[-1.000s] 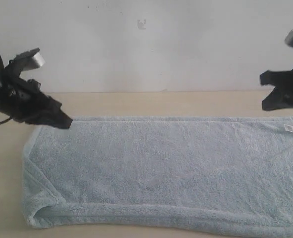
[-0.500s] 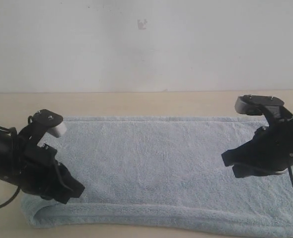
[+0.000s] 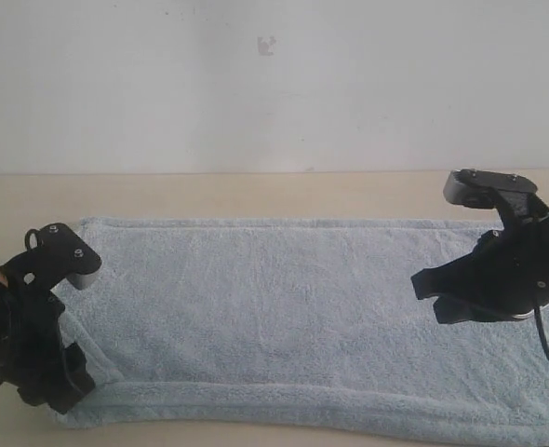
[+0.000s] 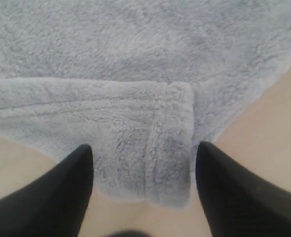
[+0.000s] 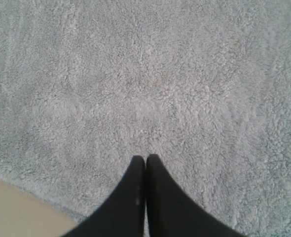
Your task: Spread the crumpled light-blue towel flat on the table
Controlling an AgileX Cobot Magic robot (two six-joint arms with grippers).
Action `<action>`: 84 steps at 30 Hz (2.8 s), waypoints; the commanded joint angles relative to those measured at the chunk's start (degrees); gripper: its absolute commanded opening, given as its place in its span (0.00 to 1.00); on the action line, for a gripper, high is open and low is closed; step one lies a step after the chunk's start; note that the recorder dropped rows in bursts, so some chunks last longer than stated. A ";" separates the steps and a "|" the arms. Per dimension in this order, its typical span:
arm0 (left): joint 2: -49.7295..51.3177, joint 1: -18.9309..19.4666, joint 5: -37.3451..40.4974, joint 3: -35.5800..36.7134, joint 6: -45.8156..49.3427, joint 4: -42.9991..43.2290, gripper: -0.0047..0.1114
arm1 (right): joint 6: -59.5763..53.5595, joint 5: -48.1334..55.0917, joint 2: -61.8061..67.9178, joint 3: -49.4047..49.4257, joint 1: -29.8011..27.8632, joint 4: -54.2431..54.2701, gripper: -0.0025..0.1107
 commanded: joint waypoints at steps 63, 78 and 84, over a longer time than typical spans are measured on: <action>4.59 -0.31 -2.34 0.19 -7.46 -4.97 0.07 | -2.64 -0.65 9.01 0.09 0.02 -0.04 0.02; -8.05 -0.31 19.36 0.19 -55.72 40.37 0.07 | -2.39 -0.91 7.88 -0.26 -0.23 -0.29 0.02; -11.71 -0.31 10.13 1.47 -32.15 18.91 0.07 | 17.49 -1.73 3.53 0.84 -7.51 -19.97 0.02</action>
